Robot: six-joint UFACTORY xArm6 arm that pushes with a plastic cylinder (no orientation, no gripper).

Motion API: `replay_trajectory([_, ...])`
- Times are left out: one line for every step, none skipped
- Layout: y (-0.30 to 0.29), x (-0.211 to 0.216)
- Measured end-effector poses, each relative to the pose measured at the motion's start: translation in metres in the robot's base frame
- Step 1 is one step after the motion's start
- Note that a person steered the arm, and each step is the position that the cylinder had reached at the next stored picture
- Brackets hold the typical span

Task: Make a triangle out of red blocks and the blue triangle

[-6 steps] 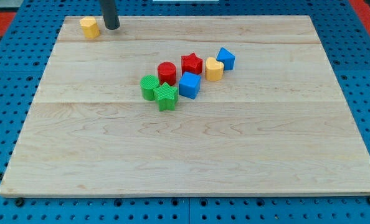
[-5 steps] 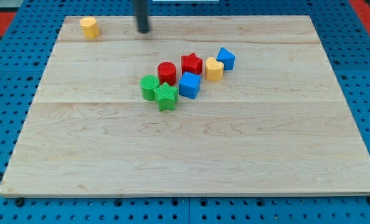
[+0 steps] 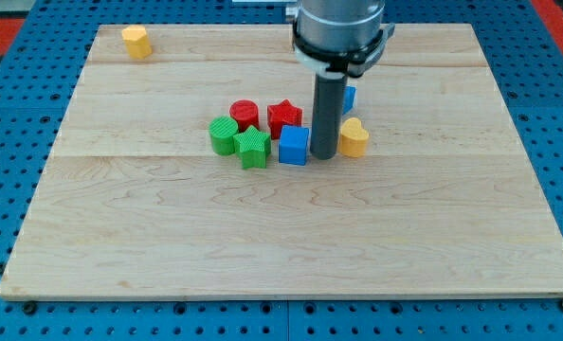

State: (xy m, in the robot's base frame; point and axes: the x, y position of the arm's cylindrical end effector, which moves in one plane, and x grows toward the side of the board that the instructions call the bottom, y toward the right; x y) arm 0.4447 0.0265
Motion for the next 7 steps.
replay_trajectory([-0.047, -0.044])
replay_trajectory([-0.043, -0.092])
replay_trajectory([-0.019, -0.069])
replay_trajectory([0.012, -0.056])
replay_trajectory([-0.014, -0.124])
replay_trajectory([-0.041, -0.186])
replay_trajectory([-0.016, -0.182])
